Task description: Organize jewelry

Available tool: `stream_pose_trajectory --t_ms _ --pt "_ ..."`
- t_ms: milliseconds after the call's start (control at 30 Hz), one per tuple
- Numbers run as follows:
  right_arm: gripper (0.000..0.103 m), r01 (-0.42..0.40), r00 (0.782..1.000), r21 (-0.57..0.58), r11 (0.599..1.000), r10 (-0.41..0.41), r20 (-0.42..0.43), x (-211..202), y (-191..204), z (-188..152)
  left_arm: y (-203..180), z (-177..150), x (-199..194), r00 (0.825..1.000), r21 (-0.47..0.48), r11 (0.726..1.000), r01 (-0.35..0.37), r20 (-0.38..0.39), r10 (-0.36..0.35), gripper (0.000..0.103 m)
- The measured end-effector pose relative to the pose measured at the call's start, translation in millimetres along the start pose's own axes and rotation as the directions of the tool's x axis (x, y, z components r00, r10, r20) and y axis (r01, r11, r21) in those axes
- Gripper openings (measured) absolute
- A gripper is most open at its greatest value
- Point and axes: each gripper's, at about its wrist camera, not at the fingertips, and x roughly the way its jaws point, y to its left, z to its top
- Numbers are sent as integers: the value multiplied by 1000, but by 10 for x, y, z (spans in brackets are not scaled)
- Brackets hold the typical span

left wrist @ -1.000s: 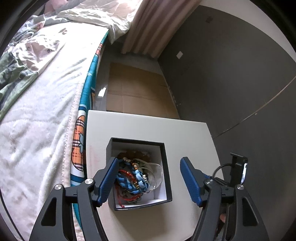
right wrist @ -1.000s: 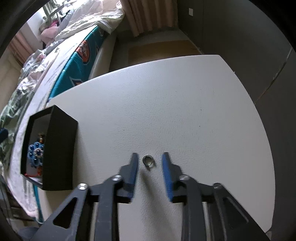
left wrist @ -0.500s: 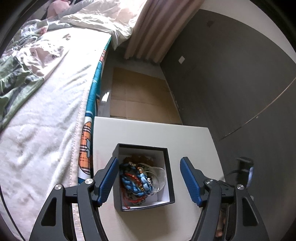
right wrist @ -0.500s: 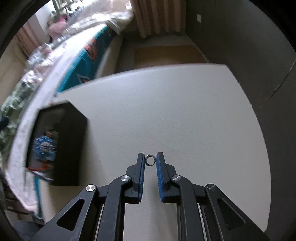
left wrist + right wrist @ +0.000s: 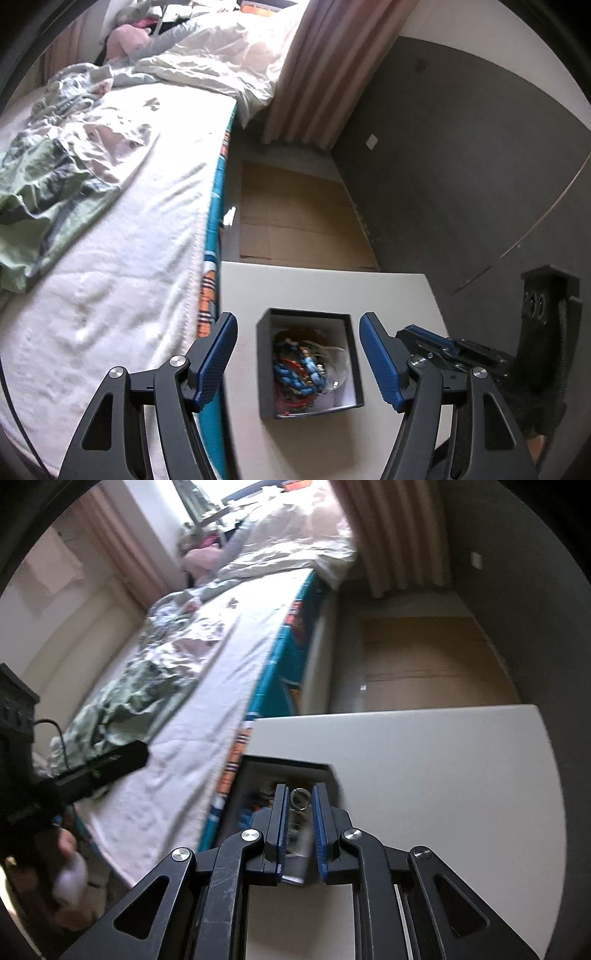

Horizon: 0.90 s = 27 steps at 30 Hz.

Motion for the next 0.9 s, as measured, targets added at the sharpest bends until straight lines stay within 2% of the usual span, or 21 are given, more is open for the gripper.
stream_pose_trajectory --t_ms 67,100,133,200,367,433,567,633,733,767,833,900 --pt "15 -29 1000 -22 999 30 4 86 50 14 45 10 -14 1000 -4 1000 -14 10 14 69" --pt "24 -13 1000 -35 999 13 -4 150 55 0 80 18 -10 1000 -10 1000 -20 11 21 69" --pt "44 5 1000 -34 999 -6 -12 176 54 -10 102 24 6 1000 -15 1000 -27 11 28 69" --pt "56 32 999 -5 999 -32 -28 230 -38 -64 143 33 29 999 -27 999 -42 8 42 69" --pt "57 45 999 18 999 -44 -28 64 -167 -85 136 51 -6 999 -31 999 -43 20 43 69" --pt "66 55 998 29 998 -55 -12 -86 -207 -109 70 45 -53 999 -20 999 -39 31 40 69" --pt "75 63 998 56 996 -64 21 -408 -287 -169 -122 -11 -189 997 24 999 -48 55 47 69" --pt "91 86 995 64 994 -88 35 -561 -319 -197 -238 -71 -262 997 54 998 -44 62 40 69" --pt "94 109 992 87 990 -114 61 -847 -378 -273 -378 -167 -344 999 61 998 -10 53 7 70" --pt "95 110 991 90 990 -117 69 -922 -387 -299 -419 -193 -373 998 64 998 -14 54 10 72" --pt "103 97 990 83 992 -104 94 -1076 -394 -358 -551 -265 -462 997 92 995 -26 78 19 81" --pt "103 101 987 78 992 -110 118 -1216 -399 -425 -678 -328 -549 994 124 992 -36 104 23 94"
